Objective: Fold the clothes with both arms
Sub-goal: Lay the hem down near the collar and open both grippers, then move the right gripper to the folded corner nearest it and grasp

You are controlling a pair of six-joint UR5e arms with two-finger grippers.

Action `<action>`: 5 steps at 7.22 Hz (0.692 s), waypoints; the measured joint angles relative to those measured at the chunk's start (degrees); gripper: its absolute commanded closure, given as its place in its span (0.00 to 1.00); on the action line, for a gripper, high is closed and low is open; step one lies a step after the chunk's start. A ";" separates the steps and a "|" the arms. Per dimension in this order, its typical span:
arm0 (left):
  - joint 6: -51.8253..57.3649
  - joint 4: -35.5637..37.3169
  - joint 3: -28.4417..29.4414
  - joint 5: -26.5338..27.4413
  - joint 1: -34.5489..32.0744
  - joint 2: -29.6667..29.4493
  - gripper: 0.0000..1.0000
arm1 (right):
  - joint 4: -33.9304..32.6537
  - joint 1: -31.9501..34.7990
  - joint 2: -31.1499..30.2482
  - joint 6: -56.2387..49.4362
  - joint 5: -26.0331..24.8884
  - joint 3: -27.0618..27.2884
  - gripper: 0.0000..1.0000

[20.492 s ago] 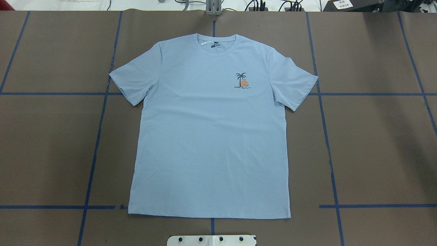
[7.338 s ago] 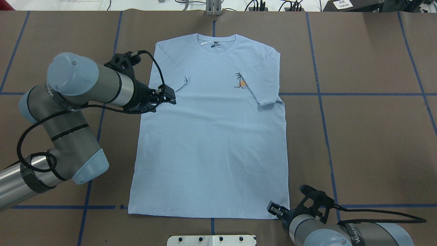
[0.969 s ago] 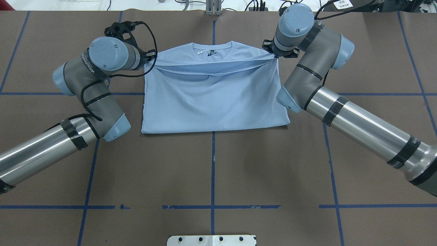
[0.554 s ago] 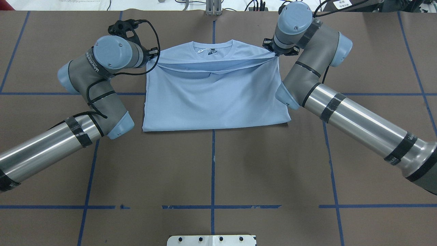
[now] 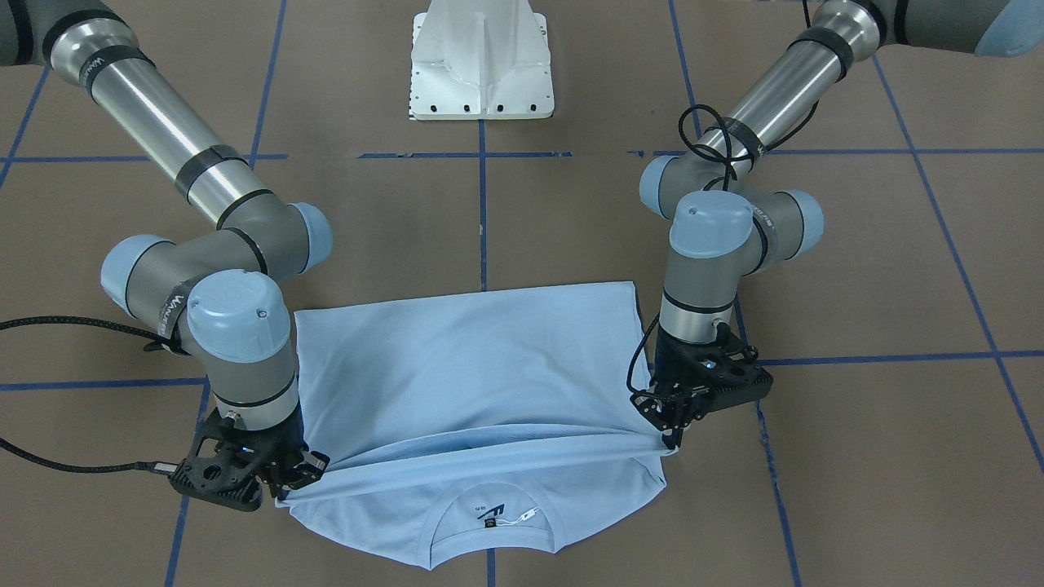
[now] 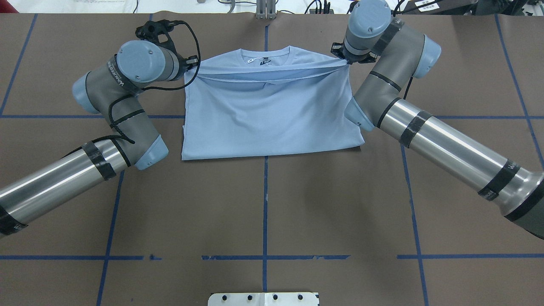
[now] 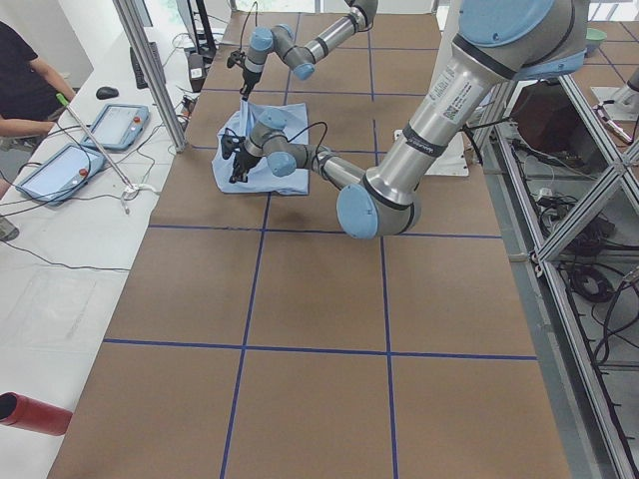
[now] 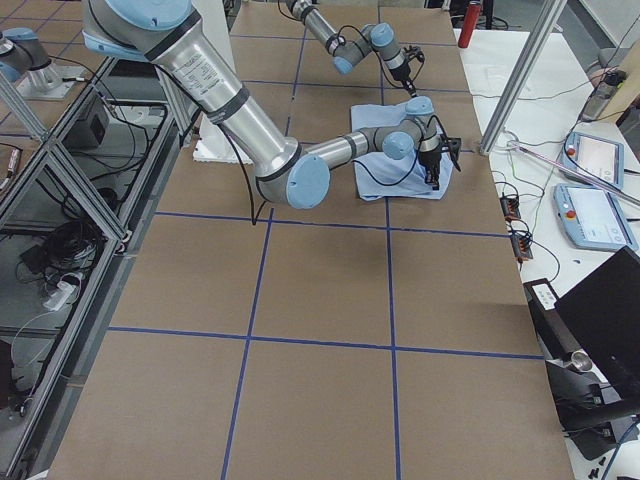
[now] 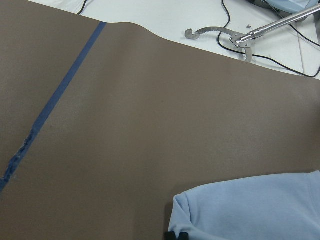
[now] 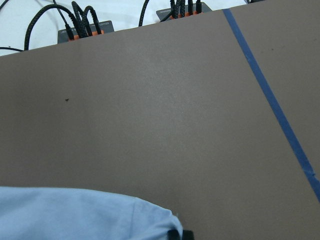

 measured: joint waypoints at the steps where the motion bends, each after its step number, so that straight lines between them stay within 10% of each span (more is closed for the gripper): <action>1: 0.09 -0.02 0.36 0.00 0.00 -0.11 0.57 | 0.02 -0.07 0.14 -0.03 -0.01 -0.01 0.89; 3: 0.62 -0.06 0.72 0.00 -0.11 -0.22 0.53 | 0.05 -0.13 0.39 -0.03 -0.02 0.02 0.57; 5: 0.88 -1.90 0.56 -0.32 -0.80 -0.04 0.51 | 0.10 -0.10 0.35 0.11 0.00 0.47 0.45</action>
